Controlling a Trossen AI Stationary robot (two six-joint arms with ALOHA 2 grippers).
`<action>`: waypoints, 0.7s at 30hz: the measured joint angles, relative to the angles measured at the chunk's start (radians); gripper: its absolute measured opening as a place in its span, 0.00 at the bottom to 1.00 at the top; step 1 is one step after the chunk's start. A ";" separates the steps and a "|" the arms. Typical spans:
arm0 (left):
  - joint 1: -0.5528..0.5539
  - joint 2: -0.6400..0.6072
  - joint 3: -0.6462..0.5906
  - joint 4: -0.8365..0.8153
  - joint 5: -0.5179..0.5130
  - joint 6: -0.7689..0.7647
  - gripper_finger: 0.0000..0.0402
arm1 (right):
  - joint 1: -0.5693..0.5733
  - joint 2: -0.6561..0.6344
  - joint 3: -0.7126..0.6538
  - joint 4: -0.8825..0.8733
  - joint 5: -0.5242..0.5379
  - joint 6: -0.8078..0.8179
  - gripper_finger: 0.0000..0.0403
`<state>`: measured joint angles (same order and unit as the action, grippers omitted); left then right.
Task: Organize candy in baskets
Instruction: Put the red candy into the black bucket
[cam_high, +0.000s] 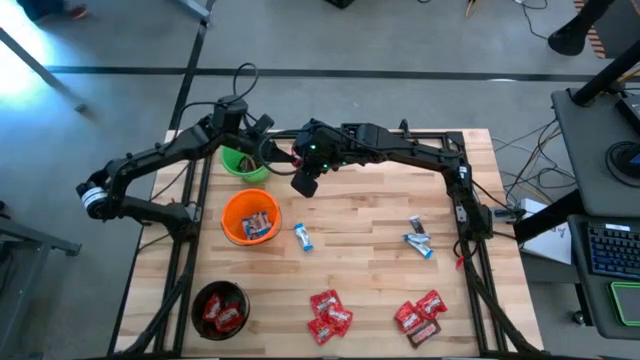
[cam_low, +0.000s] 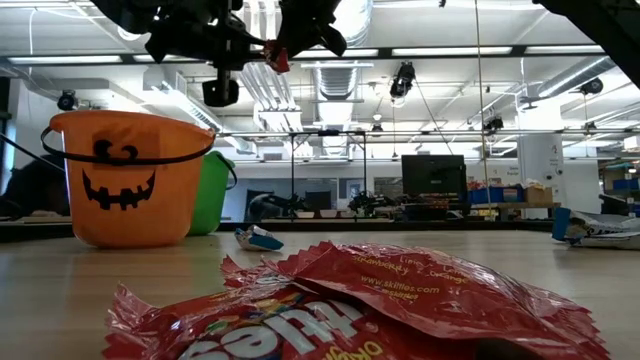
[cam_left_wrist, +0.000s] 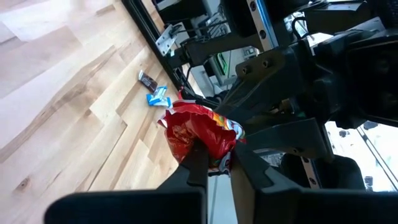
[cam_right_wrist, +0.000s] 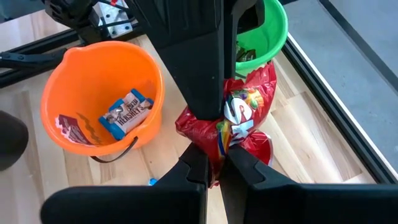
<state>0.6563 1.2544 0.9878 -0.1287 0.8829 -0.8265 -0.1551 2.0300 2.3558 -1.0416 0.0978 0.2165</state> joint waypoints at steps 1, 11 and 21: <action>0.000 -0.001 0.000 0.000 0.000 0.000 0.01 | 0.000 0.000 0.000 0.000 0.000 0.000 0.03; 0.000 -0.012 -0.001 -0.003 -0.003 0.002 0.00 | 0.000 0.000 0.000 -0.001 0.000 -0.012 0.04; -0.001 -0.018 -0.001 -0.019 0.000 0.021 0.00 | 0.000 0.000 0.000 -0.001 -0.002 -0.018 0.26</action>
<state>0.6552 1.2359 0.9867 -0.1478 0.8825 -0.8055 -0.1551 2.0300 2.3558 -1.0430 0.0957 0.1988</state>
